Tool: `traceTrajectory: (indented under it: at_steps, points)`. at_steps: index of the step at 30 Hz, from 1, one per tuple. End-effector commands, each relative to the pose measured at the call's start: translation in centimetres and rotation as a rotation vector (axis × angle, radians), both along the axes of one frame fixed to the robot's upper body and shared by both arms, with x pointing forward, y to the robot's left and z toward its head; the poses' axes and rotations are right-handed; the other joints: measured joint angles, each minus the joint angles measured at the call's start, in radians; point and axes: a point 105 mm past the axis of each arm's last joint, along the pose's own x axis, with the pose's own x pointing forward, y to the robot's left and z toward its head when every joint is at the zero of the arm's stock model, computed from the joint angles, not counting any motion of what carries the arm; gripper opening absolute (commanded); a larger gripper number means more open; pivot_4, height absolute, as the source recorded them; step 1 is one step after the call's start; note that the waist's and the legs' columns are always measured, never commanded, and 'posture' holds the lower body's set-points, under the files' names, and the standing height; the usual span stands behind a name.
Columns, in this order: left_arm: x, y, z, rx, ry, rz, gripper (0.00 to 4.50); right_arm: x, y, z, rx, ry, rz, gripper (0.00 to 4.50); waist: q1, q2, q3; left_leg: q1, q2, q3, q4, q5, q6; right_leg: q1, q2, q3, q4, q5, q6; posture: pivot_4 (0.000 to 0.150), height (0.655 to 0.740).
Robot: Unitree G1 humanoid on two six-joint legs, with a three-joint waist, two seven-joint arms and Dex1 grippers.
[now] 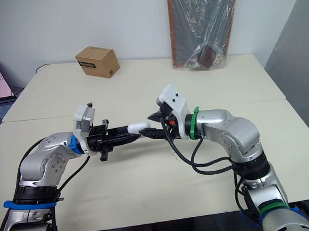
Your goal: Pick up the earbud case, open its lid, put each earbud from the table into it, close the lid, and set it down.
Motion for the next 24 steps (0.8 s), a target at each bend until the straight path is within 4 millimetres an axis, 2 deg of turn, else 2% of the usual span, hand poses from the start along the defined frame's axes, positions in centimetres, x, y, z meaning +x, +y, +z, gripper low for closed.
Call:
traceTrajectory:
  at_steps: [1,10,15,18,24]
  points:
    - [-0.6,-0.2,0.6,0.003,-0.048,-0.038,0.78,0.5,-0.2,1.6,0.032,-0.057,-0.021,2.82,0.001,0.0,0.0,0.0,0.0,0.0,0.0,0.0,0.0,0.0,0.0,0.0,0.0,0.0,0.0,0.15,0.74]
    - [-0.6,-0.3,0.5,0.003,-0.054,-0.033,0.78,0.3,-0.1,1.8,0.033,-0.057,-0.003,2.82,0.0,0.0,0.0,0.0,0.0,0.0,0.0,0.0,0.0,0.0,0.0,0.0,0.0,0.0,0.0,0.15,0.74]
    - [0.3,0.1,0.3,0.034,-0.073,0.043,0.78,-0.8,-0.7,2.9,0.05,-0.061,0.048,2.82,0.0,0.0,0.0,0.0,0.0,0.0,0.0,0.0,0.0,0.0,0.0,0.0,-0.001,0.0,0.0,0.15,0.74]
    - [1.3,0.7,0.4,0.067,-0.074,0.096,0.78,0.1,-2.0,3.3,0.039,-0.065,-0.012,2.82,0.001,0.0,0.0,0.0,0.0,0.0,0.0,0.0,0.0,0.0,0.0,0.0,-0.001,0.0,0.0,0.15,0.74]
    - [1.1,1.1,0.3,0.085,-0.046,0.073,0.78,1.9,-5.2,1.2,-0.1,-0.033,-0.165,2.82,0.0,0.0,0.0,0.0,0.0,0.0,-0.001,0.0,0.0,0.0,0.0,0.0,-0.001,0.0,0.0,0.15,0.74]
